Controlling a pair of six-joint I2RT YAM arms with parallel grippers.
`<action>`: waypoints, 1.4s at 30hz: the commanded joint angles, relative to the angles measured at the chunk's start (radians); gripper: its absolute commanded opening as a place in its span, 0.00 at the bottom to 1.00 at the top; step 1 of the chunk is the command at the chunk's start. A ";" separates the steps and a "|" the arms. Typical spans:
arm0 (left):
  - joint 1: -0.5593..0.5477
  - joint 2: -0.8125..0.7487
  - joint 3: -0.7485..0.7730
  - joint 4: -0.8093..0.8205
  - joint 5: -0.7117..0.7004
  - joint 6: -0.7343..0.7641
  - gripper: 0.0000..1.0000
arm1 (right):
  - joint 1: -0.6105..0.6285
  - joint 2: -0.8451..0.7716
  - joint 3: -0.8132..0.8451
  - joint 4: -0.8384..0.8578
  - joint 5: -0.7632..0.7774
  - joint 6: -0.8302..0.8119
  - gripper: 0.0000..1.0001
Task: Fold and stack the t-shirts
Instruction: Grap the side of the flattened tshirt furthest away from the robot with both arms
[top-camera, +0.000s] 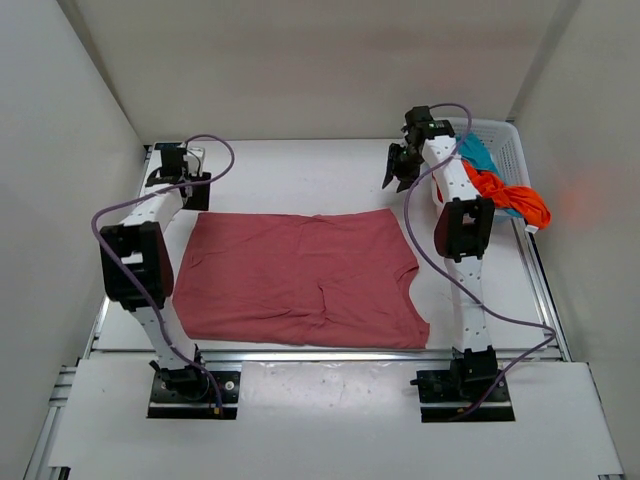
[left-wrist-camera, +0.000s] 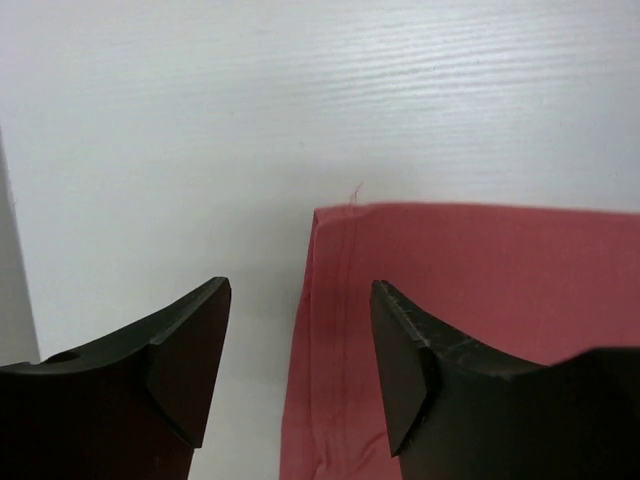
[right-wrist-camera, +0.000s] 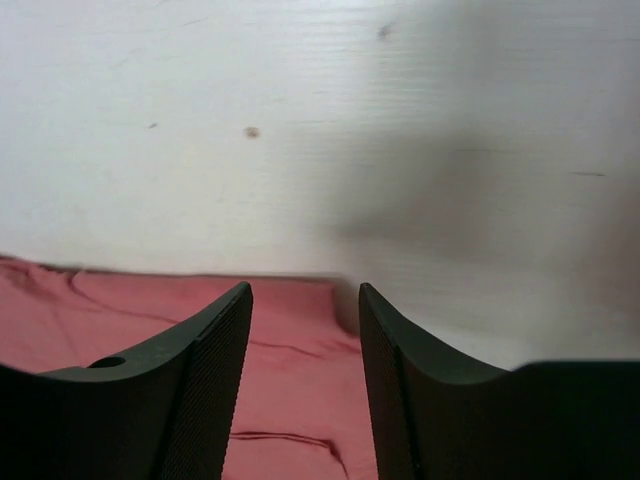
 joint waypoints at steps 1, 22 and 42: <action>-0.004 0.024 0.082 0.055 -0.004 -0.062 0.70 | -0.009 0.014 0.079 -0.038 0.039 0.022 0.53; 0.002 0.294 0.150 -0.020 0.037 -0.099 0.75 | 0.031 0.060 -0.086 -0.080 -0.015 -0.005 0.51; 0.003 0.035 -0.025 -0.108 0.179 0.154 0.00 | 0.057 -0.186 -0.304 -0.109 -0.090 -0.045 0.00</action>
